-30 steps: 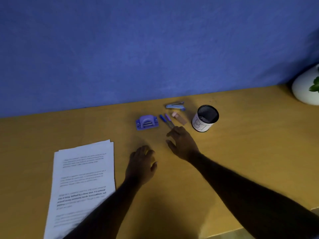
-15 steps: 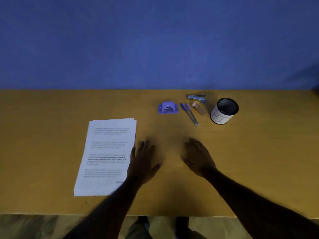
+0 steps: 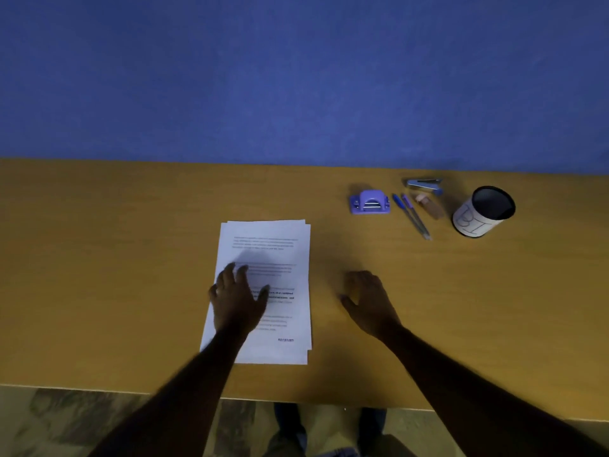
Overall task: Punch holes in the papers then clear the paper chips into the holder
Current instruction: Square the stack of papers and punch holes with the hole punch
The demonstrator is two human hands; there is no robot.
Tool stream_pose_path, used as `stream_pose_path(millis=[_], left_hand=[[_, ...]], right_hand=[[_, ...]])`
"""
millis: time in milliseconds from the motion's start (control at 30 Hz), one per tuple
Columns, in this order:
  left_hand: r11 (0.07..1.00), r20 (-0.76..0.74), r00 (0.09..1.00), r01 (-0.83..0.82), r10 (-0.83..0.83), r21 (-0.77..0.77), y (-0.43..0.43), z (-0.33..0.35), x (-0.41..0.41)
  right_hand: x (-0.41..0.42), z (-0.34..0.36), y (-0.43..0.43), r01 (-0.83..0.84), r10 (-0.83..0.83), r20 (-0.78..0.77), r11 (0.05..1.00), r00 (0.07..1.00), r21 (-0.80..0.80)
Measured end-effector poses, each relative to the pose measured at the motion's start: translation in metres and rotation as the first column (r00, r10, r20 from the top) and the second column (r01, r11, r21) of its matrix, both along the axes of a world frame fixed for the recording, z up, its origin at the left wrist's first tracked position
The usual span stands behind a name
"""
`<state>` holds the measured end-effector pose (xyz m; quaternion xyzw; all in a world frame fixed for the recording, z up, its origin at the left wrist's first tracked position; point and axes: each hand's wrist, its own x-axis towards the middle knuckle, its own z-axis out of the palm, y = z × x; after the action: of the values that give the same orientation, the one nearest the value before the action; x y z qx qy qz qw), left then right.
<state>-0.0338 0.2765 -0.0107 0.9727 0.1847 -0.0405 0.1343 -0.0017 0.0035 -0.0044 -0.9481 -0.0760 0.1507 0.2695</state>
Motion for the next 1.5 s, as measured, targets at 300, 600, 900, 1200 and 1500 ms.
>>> stream_pose_path(millis=[300,600,900,1200,1500], left_hand=[[0.874,-0.118,0.906,-0.424,0.407,-0.239,0.034,0.009,0.015],[0.854,-0.169,0.917,-0.399,0.362,-0.333,0.047,0.018,0.023],[0.892,-0.214,0.931,-0.349,0.296,-0.285,0.061,0.012,0.025],[0.896,-0.184,0.936,-0.343,0.301,-0.283,0.059,0.011,0.022],[0.83,-0.108,0.935,-0.35,0.338,-0.434,0.069,0.004,0.023]], right_hand=[[0.016,0.01,0.084,0.287,-0.236,-0.236,0.935,0.943,0.209],[0.033,0.014,0.117,0.535,-0.39,-0.433,0.794,0.813,0.289],[0.052,0.008,0.127,0.606,-0.421,-0.511,0.747,0.749,0.273],[0.053,0.007,0.142,0.451,-0.394,-0.415,0.891,0.82,0.047],[0.05,0.003,0.108,0.579,-0.291,-0.563,0.686,0.773,0.441]])
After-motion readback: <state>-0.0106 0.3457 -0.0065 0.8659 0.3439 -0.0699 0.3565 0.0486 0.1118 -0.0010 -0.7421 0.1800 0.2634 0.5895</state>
